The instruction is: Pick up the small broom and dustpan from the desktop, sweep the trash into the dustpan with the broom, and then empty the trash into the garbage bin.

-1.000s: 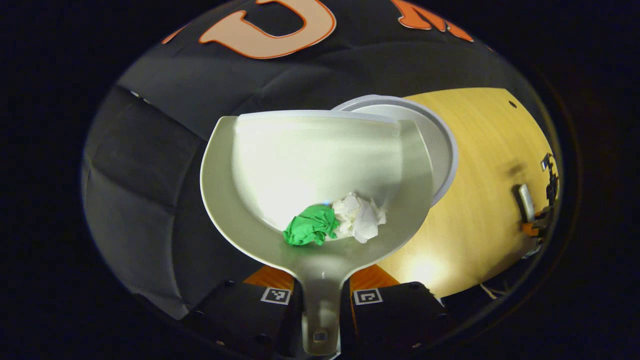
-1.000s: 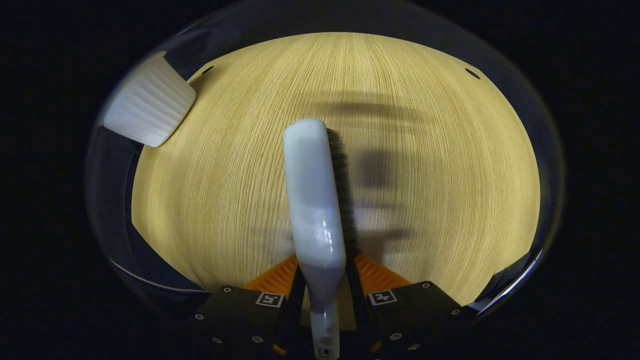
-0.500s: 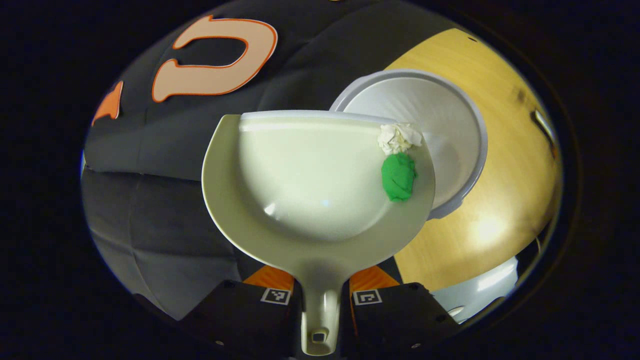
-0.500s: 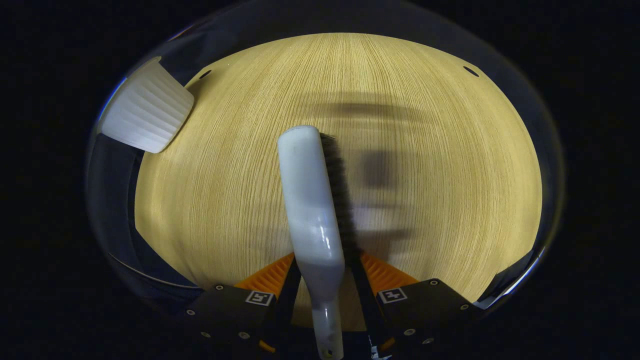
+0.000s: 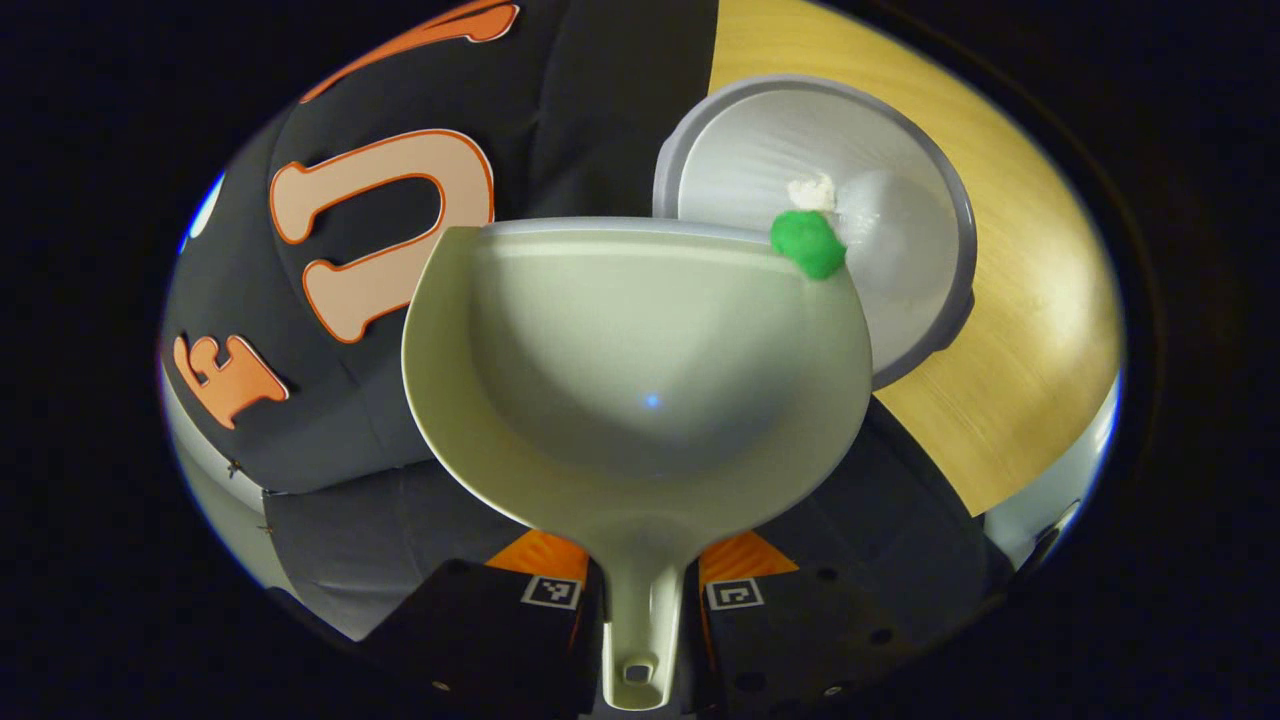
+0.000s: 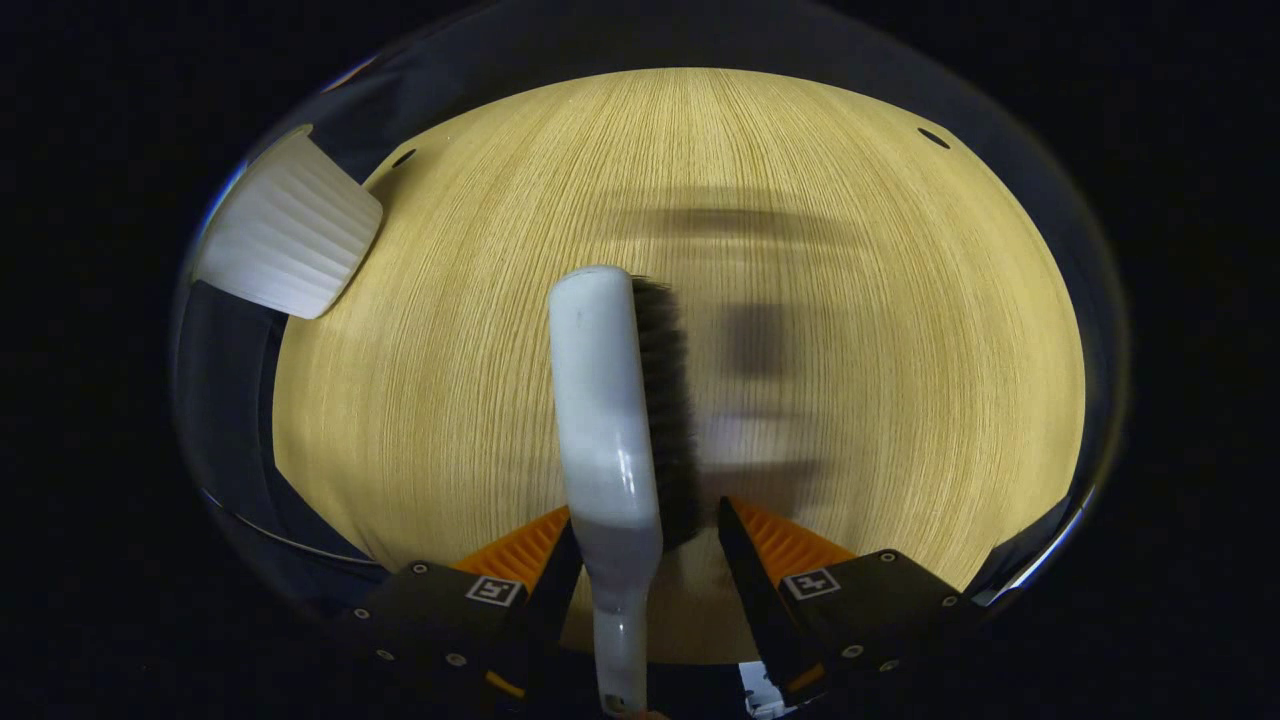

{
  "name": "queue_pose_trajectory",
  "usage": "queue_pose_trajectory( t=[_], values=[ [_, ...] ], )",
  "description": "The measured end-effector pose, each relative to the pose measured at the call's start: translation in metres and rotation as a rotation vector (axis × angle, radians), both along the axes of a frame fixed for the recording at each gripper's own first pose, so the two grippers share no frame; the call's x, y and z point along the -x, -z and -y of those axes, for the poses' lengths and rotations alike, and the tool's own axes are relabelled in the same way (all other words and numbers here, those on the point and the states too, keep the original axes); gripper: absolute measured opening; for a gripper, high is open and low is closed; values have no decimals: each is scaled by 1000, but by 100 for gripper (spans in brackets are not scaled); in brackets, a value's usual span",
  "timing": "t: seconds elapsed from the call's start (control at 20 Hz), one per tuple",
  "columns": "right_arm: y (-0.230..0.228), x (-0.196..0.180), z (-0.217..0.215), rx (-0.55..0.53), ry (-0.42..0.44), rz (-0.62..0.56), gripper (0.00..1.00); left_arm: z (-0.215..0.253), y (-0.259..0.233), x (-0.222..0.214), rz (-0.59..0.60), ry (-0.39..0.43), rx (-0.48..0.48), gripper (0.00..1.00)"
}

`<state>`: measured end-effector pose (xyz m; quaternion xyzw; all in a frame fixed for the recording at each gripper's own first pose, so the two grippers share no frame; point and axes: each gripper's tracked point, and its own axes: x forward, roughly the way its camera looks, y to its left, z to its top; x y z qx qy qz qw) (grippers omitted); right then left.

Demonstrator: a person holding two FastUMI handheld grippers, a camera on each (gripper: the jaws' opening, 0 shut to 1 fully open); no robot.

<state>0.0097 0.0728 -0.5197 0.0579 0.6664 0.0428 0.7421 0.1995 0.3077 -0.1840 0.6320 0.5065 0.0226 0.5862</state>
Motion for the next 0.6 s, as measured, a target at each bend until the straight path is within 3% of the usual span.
queue_pose_trajectory(
  t=[0.1, 0.5, 0.6],
  values=[
    [-2, -2, 2, 1, 1, 4, 84, -2, 12, 5, 29, -54, 49, 31],
    [-15, -18, 11, 2, 0, 41, 94, 18, 94, 44, 233, -445, 496, 30],
    [-22, -27, 14, 6, -8, 67, 95, 39, 119, 40, 273, -506, 628, 31]
  ],
)
